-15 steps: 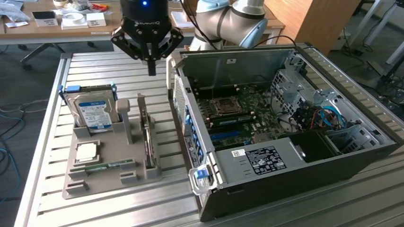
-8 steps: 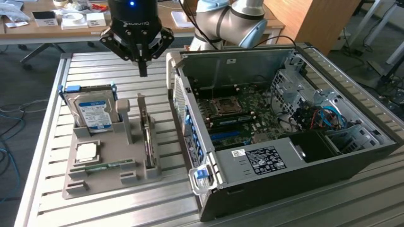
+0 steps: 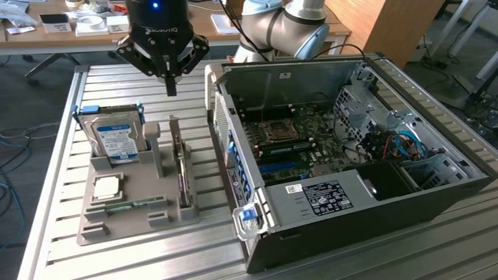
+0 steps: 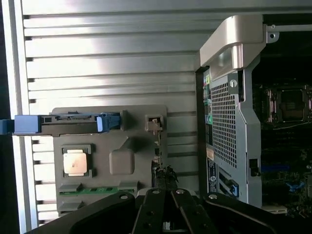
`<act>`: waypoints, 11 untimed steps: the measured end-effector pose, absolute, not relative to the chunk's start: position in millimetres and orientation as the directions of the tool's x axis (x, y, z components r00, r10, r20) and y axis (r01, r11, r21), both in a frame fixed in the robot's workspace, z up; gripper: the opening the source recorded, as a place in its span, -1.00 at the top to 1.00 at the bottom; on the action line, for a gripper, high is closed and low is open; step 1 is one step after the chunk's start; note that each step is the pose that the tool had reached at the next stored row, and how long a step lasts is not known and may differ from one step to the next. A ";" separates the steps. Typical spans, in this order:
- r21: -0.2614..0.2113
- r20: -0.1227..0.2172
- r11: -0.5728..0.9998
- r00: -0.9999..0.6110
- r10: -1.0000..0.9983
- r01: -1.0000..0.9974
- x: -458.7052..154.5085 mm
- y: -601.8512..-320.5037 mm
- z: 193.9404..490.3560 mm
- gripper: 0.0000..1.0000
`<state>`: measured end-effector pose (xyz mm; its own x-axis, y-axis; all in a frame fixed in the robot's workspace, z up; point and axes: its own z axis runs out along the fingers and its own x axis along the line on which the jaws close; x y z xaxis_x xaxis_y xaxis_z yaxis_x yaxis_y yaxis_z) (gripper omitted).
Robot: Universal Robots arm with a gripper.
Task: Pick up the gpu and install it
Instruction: 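Reach for the gpu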
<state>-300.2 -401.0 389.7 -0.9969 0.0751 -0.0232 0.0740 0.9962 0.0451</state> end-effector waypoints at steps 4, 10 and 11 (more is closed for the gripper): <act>0.045 -0.023 0.996 -0.997 0.075 0.074 -301.9 -407.8 389.7 0.79; 0.045 -0.023 0.996 -0.997 0.075 0.074 -304.4 -422.3 389.7 0.79; 0.045 -0.023 0.996 -0.997 0.075 0.074 -304.8 -424.7 389.7 0.79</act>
<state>-304.8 -424.7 389.7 -0.9969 0.0753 -0.0233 0.0742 0.9962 0.0451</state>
